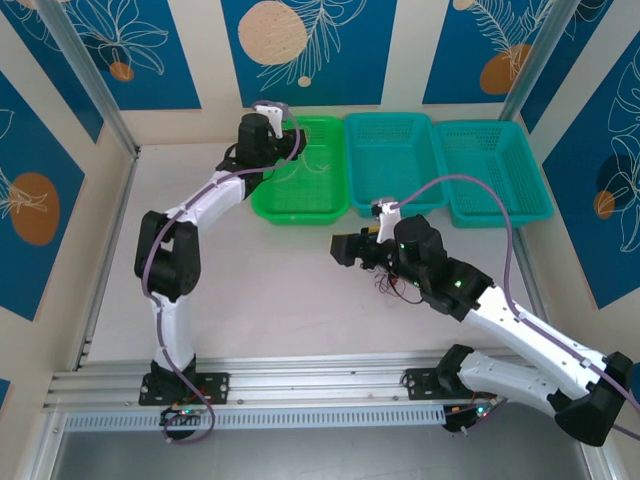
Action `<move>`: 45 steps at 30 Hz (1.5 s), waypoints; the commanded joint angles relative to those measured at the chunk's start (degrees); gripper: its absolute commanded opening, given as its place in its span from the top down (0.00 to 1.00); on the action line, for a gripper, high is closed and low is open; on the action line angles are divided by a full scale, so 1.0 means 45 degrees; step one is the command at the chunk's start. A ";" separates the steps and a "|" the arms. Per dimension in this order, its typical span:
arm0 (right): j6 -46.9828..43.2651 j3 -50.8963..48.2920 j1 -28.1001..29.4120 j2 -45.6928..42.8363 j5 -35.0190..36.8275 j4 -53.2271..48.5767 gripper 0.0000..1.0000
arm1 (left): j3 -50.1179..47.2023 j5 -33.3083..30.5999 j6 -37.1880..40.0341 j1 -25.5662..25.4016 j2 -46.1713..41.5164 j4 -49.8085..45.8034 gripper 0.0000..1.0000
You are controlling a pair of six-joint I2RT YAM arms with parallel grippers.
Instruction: Untangle the cables
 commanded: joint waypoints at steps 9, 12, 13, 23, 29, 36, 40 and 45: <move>0.2092 -0.0324 -0.1625 -0.0348 0.0984 -0.1765 0.10 | -0.3358 0.0255 -0.0039 -0.0081 -0.4398 0.0998 0.30; 0.2902 -0.0609 -0.2510 -0.0461 0.1040 -0.2637 0.10 | -0.5068 0.0738 -0.0206 -0.0467 -0.6104 0.1435 0.30; 0.3071 -0.0768 -0.2822 -0.0533 0.0891 -0.2834 0.10 | -0.5607 0.0806 -0.0145 -0.0695 -0.6600 0.1480 0.30; 0.3337 -0.2833 -0.6853 0.0686 -0.2582 -0.2987 0.10 | -1.0353 0.0088 0.0545 -0.4365 -1.0738 0.1223 0.30; 0.2716 -0.2191 -0.6761 0.4232 -0.3179 -0.2606 0.20 | -1.1840 0.0031 0.1246 -0.5270 -1.1345 0.0512 0.31; 0.2536 -0.1599 -0.5404 0.6758 -0.3423 -0.1519 0.62 | -1.2691 -0.0663 0.1674 -0.5263 -1.1623 -0.0511 0.31; 0.3606 -0.1916 -0.5150 0.6428 -0.3968 -0.0441 0.97 | -1.3020 -0.0561 0.1484 -0.5278 -1.1512 -0.0555 0.31; 0.4011 -0.2229 -0.5126 0.5347 -0.5198 0.0720 1.00 | -1.3222 -0.0114 0.1375 -0.5248 -1.1173 -0.0640 0.30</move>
